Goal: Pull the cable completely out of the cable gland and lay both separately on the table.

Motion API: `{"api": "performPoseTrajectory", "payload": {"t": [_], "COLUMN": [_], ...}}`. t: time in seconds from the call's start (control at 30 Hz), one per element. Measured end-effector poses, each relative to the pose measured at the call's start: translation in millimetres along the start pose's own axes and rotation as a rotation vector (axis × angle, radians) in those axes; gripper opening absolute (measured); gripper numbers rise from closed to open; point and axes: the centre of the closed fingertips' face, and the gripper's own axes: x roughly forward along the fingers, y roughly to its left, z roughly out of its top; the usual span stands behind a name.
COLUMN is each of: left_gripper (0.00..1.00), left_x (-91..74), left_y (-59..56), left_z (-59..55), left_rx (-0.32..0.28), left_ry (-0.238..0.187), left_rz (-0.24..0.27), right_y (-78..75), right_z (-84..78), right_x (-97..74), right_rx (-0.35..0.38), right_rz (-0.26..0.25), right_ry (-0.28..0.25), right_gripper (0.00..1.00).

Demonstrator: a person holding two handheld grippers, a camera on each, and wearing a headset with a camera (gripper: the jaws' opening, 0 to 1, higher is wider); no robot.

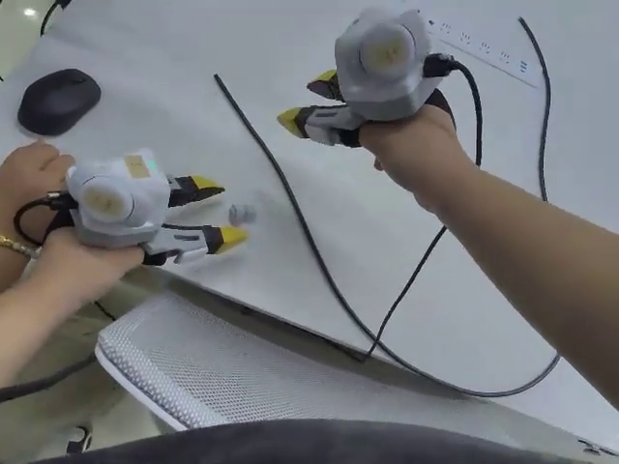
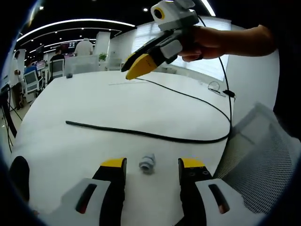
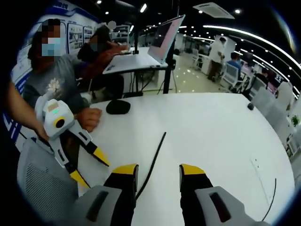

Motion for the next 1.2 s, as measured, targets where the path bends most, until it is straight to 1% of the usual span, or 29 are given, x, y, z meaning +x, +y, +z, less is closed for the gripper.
{"api": "performPoseTrajectory", "payload": {"t": [0.03,0.07,0.17,0.2,0.23,0.27,0.3,0.33,0.37,0.4,0.43,0.47,0.5,0.57,0.6,0.63,0.73,0.77,0.83,0.93,1.0,1.1,1.2], "left_gripper": [0.49,0.5,0.54,0.56,0.57,0.57,0.59,0.6,0.61,0.62,0.63,0.64,0.65,0.66,0.66,0.67,0.68,0.69,0.7,0.71,0.71,0.72,0.73], "left_x": [-0.7,-3.5,-9.7,-12.9,-15.0,-17.4,-18.9,-20.1,-21.7,-22.6,-24.3,-25.7,-27.4,-28.7,-29.5,-30.1,-32.2,-33.0,-33.5,-32.9,-32.4,-31.3,-30.2], "left_y": [-0.6,-3.2,-6.9,-9.3,-10.6,-11.8,-12.9,-14.3,-17.2,-19.0,-21.4,-23.3,-26.5,-30.8,-33.8,-35.8,-40.9,-42.2,-44.2,-46.7,-48.2,-50.3,-50.2], "left_z": [1.2,4.7,12.2,17.4,20.5,23.2,24.8,26.1,27.3,27.5,28.3,29.2,31.2,33.3,34.8,36.3,42.9,45.7,48.6,48.6,47.5,46.4,46.8], "left_rx": [-0.001,-0.002,-0.009,-0.023,-0.027,-0.034,-0.039,-0.044,-0.044,-0.041,-0.038,-0.037,-0.038,-0.033,-0.026,-0.024,-0.011,-0.006,-0.001,0.013,0.021,0.033,0.035], "left_ry": [-0.003,-0.005,-0.009,-0.022,-0.03,-0.037,-0.039,-0.041,-0.039,-0.035,-0.031,-0.032,-0.035,-0.032,-0.028,-0.027,-0.03,-0.035,-0.037,-0.031,-0.025,-0.017,-0.014], "left_rz": [-0.001,-0.003,-0.002,-0.005,-0.005,-0.005,-0.005,-0.007,-0.01,-0.009,-0.008,-0.01,-0.016,-0.022,-0.028,-0.034,-0.043,-0.045,-0.049,-0.055,-0.059,-0.064,-0.059], "right_y": [0.4,2.1,7.9,11.6,12.8,15.7,18.4,21.0,25.6,27.7,32.5,35.0,35.6,41.7,42.9,45.9,52.3,54.6,59.3,64.8,65.2,62.9,64.8], "right_z": [-0.4,-2.5,-6.1,-8.6,-10.1,-13.2,-16.7,-20.9,-26.5,-30.3,-37.2,-42.5,-51.7,-62.8,-65.1,-72.3,-89.2,-97.8,-107.1,-118.2,-120.1,-118.7,-119.7], "right_x": [-3.4,-14.2,-38.7,-49.9,-56.8,-67.7,-75.4,-82.3,-93.1,-99.7,-108.8,-114.6,-123.2,-136.0,-137.9,-143.2,-151.3,-153.4,-155.0,-156.6,-157.2,-157.8,-156.7], "right_rx": [0.003,0.014,0.046,0.068,0.087,0.103,0.11,0.116,0.129,0.145,0.18,0.197,0.221,0.241,0.24,0.246,0.257,0.27,0.299,0.318,0.33,0.342,0.34], "right_rz": [-0.002,-0.009,-0.02,-0.024,-0.026,-0.033,-0.038,-0.043,-0.053,-0.063,-0.069,-0.074,-0.088,-0.103,-0.105,-0.116,-0.14,-0.155,-0.156,-0.168,-0.175,-0.185,-0.186], "right_ry": [-0.006,-0.022,-0.071,-0.093,-0.109,-0.132,-0.142,-0.146,-0.161,-0.174,-0.189,-0.194,-0.197,-0.214,-0.214,-0.213,-0.219,-0.214,-0.216,-0.21,-0.216,-0.222,-0.211], "right_gripper": [0.34,0.35,0.39,0.4,0.4,0.42,0.43,0.44,0.46,0.46,0.48,0.5,0.51,0.53,0.54,0.55,0.59,0.6,0.63,0.65,0.65,0.66,0.66]}}
